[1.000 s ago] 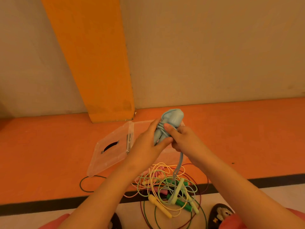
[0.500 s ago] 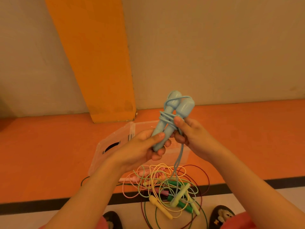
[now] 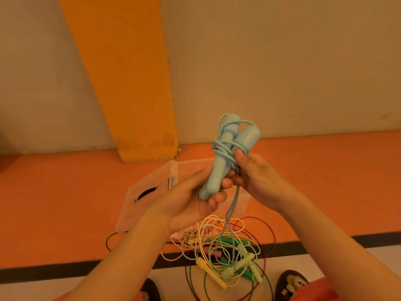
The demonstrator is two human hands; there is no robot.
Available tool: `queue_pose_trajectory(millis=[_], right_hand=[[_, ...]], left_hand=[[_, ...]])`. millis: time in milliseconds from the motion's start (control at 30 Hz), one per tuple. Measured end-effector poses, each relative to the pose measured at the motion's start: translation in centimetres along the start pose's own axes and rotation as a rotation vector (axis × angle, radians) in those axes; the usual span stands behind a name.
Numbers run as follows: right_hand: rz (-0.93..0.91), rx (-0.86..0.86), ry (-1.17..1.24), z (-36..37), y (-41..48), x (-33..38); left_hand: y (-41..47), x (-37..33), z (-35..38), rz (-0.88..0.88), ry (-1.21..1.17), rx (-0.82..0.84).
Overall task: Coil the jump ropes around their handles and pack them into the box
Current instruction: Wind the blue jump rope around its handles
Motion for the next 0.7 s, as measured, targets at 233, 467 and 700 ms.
queue_pose_trajectory(millis=[233, 467, 700], right_hand=[[-0.021, -0.152, -0.154, -0.2, 0.0, -0.2], [0.042, -0.188, -0.32, 0.0, -0.1, -1.6], [-0.085, -0.215, -0.499, 0.0, -0.3, 0.4]], left_hand=[[0.6, -0.4, -0.7, 0.132, 0.081, -0.153], [-0.1, -3.5, -1.7, 0.327, 0.439, -0.42], [-0.6, -3.3, -2.8, 0.29, 0.722, -0.623]])
Point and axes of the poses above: each hand's wrist, its own y-axis towards the middle knuckle, its own z-axis out of the palm, x = y × z, the point moved 5 cm from there along y, towards the middle knuckle, and after that the axes turned 1 degree about y, right-handed, at the moved point
